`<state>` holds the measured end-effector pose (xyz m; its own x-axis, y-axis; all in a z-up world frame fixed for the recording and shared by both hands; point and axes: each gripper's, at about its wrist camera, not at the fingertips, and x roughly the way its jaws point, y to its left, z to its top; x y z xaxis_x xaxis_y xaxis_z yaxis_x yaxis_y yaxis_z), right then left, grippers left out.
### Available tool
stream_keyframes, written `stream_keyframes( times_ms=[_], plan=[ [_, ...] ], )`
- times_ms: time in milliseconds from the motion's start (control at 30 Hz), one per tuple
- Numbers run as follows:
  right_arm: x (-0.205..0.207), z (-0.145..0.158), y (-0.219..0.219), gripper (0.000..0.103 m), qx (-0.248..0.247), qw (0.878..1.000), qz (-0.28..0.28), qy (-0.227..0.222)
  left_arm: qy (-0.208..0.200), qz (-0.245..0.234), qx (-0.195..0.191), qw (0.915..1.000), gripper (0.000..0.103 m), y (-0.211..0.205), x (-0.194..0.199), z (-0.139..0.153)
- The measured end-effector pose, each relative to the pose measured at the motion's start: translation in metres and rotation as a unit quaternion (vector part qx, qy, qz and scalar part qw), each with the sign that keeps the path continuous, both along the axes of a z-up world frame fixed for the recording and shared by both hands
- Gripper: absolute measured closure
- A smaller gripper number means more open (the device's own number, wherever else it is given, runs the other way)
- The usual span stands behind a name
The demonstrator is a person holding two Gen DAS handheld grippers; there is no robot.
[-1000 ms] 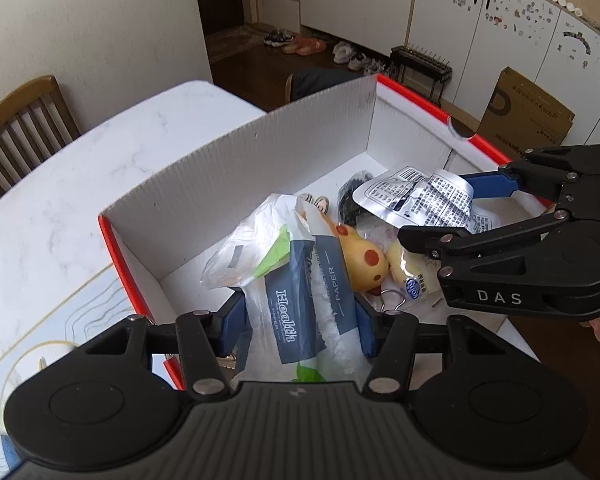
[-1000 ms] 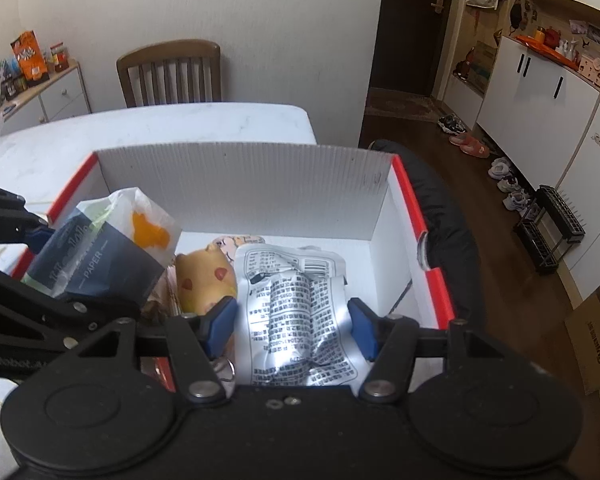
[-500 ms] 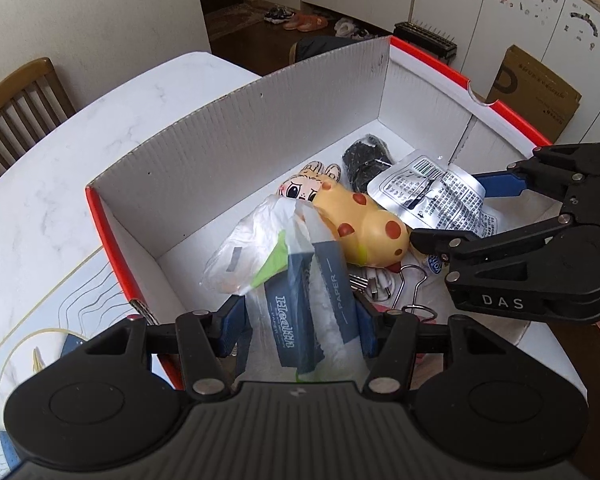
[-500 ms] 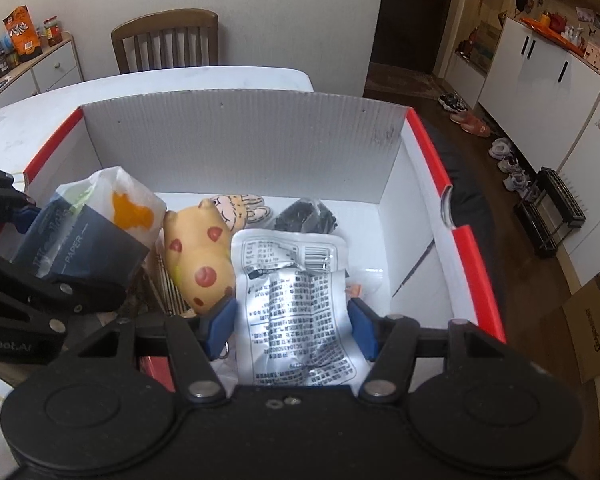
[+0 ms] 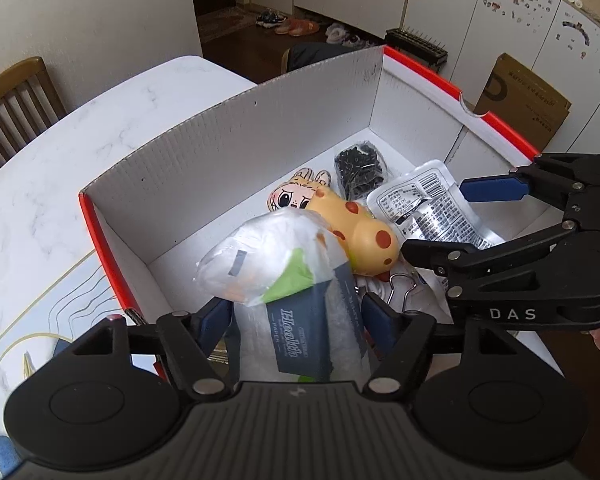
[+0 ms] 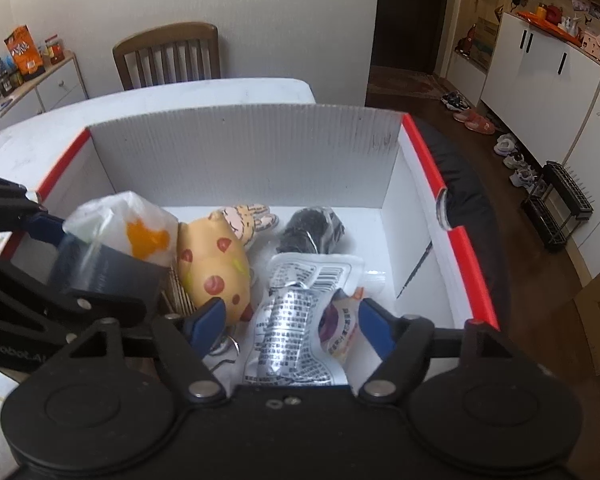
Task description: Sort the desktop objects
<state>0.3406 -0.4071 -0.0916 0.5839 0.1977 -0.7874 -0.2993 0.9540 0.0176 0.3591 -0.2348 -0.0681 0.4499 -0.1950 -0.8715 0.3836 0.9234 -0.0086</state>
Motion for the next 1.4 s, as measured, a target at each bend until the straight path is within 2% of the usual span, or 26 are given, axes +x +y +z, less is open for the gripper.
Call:
stream_keyframes(
  times_ms=[133,300,667,933,1400],
  plan=[
    [-0.004,0.007,-0.003,0.027,0.009,1.000,-0.002,-0.005,-0.009,0.001,-0.008,0.9999,0.031,0.004,-0.006,0.006],
    [-0.010,0.016,-0.006,0.026,0.022,1.000,-0.002,-0.012,-0.021,0.008,-0.022,0.9995,0.019,0.011,-0.016,0.015],
    [-0.034,0.043,-0.004,0.023,0.054,0.998,0.002,-0.037,-0.061,0.031,-0.074,0.9950,0.019,0.036,-0.043,0.040],
    [-0.059,0.061,0.003,0.022,0.066,0.996,0.006,-0.057,-0.084,0.067,-0.084,0.9906,0.019,0.059,-0.071,0.056],
    [-0.104,0.083,0.029,0.020,0.070,0.993,0.017,-0.092,-0.104,0.065,-0.090,0.9884,0.019,0.093,-0.112,0.072]
  ],
)
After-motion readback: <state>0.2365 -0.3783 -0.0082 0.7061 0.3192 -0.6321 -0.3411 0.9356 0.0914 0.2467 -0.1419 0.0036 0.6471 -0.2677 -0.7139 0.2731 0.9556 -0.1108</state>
